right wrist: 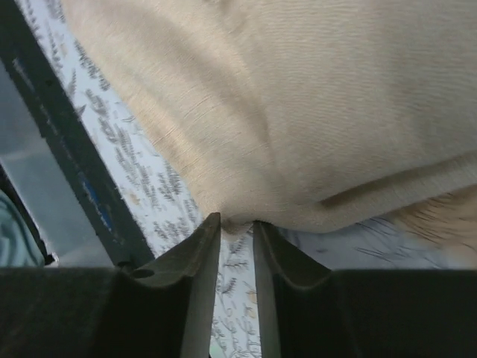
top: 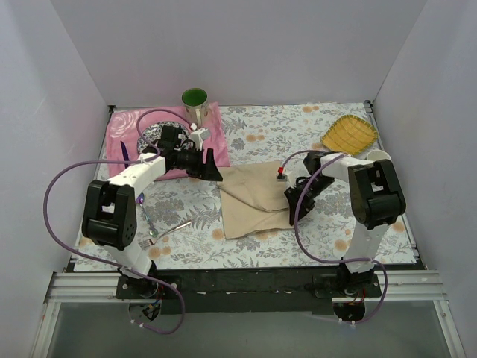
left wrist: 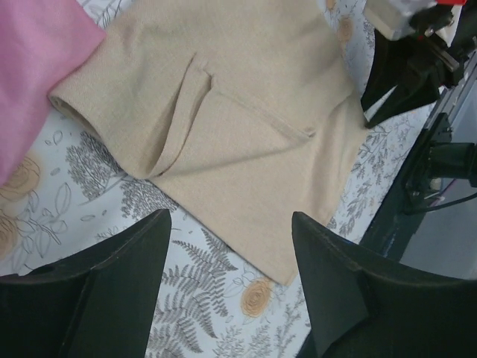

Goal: Fold the napkin into a case and place the utensils inside
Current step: Rotate the rectangle-folded napkin at the center of the board, then pick up the rectangle-folded napkin from the center of the board.

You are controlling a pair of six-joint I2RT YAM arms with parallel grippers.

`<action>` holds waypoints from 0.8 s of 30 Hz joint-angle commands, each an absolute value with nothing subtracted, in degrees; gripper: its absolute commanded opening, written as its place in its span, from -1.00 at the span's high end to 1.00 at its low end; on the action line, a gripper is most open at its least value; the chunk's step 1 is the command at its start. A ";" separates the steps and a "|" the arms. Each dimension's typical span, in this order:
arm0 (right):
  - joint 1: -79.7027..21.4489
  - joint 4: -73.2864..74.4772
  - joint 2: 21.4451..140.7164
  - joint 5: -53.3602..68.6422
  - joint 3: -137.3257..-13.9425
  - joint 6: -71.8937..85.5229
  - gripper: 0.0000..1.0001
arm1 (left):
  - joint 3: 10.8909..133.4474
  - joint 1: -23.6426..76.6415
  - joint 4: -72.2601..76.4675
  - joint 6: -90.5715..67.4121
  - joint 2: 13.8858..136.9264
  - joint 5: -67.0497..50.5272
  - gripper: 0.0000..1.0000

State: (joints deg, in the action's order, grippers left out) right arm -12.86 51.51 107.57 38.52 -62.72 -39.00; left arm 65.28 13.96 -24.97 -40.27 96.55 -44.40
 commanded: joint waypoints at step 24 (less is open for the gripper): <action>-9.14 38.94 104.59 46.67 -69.17 -10.82 -0.04 | 82.62 23.46 -26.19 -13.18 114.43 -38.94 -0.19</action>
State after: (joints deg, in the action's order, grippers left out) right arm -7.88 42.87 103.92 45.19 -70.26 -15.16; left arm 81.38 22.06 -25.67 -15.90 115.11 -42.92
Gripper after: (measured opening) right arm 0.522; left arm 0.601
